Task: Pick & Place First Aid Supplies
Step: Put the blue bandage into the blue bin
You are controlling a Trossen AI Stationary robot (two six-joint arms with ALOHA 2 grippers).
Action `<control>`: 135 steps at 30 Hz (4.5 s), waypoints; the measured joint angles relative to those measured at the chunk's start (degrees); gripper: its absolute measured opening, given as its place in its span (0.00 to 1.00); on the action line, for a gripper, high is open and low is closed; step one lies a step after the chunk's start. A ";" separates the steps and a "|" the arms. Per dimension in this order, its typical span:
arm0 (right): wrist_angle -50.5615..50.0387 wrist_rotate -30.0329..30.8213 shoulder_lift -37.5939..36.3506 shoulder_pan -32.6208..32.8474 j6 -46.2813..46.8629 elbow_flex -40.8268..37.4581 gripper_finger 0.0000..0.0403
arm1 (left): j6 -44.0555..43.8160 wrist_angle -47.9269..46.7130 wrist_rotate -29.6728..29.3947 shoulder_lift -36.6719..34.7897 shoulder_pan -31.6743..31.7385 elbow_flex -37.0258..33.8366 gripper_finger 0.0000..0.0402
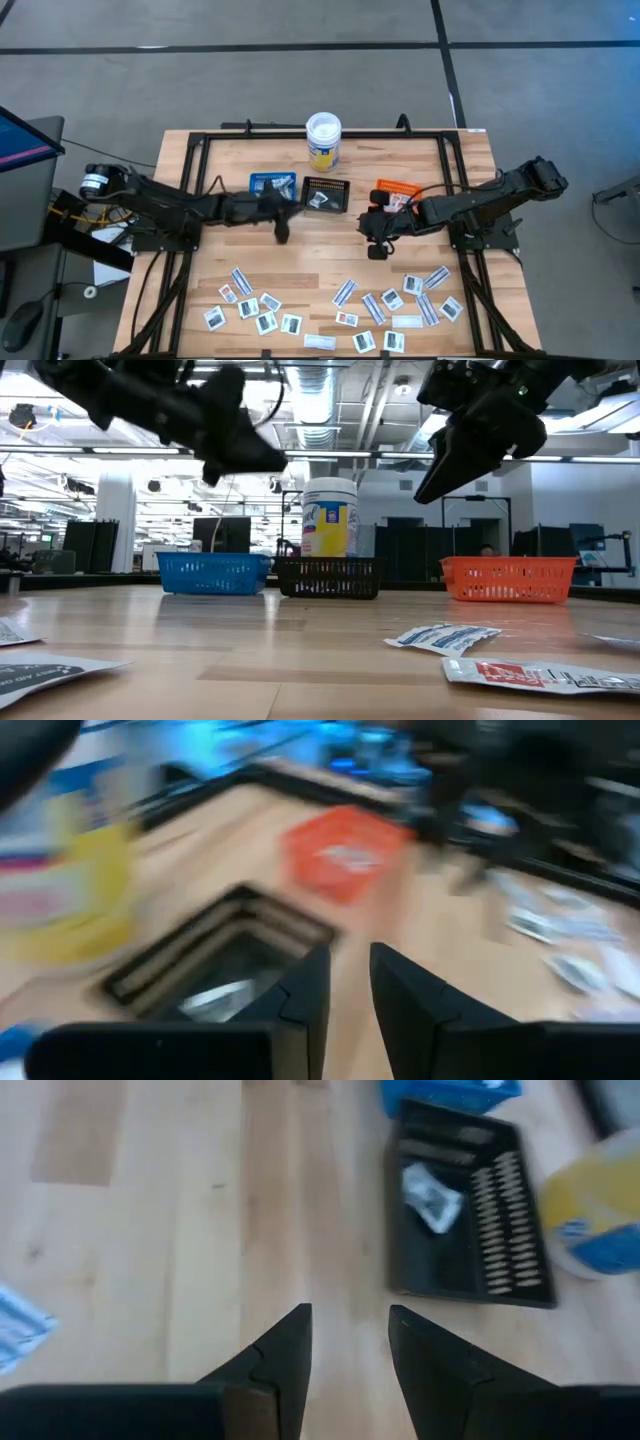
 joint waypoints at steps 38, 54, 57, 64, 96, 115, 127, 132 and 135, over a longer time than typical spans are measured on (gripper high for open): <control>25.90 -27.47 26.34 7.79 -6.69 0.80 0.32 | 6.02 2.39 1.76 0.28 -4.54 -0.02 0.19; 23.12 -15.89 28.83 4.52 -12.65 0.98 0.18 | 6.02 2.32 1.77 0.28 -4.54 -0.02 0.19; 23.30 -9.13 28.92 4.52 -10.48 0.87 0.14 | 6.02 2.32 1.77 0.28 -4.54 -0.02 0.19; 23.33 -6.48 28.96 4.55 -10.07 0.81 0.01 | 6.02 2.34 1.75 0.28 -4.54 -0.02 0.19; 8.20 -3.59 19.06 -2.67 8.44 0.61 0.18 | 7.46 12.02 10.80 9.09 -1.81 -0.04 0.26; 6.70 -12.19 17.16 -5.46 21.06 0.76 0.40 | 4.42 12.03 10.80 9.07 -1.81 -0.04 0.26; 8.46 -10.99 21.80 -5.68 20.09 0.90 0.33 | 4.46 12.24 10.82 9.07 -1.81 -0.04 0.26; 7.88 -11.74 20.75 -5.73 18.89 0.79 0.28 | 4.46 12.25 10.82 9.05 -1.81 -0.02 0.26; 5.46 -11.91 19.41 -5.68 18.89 0.99 0.27 | 4.46 12.26 10.80 9.05 -1.81 -0.02 0.26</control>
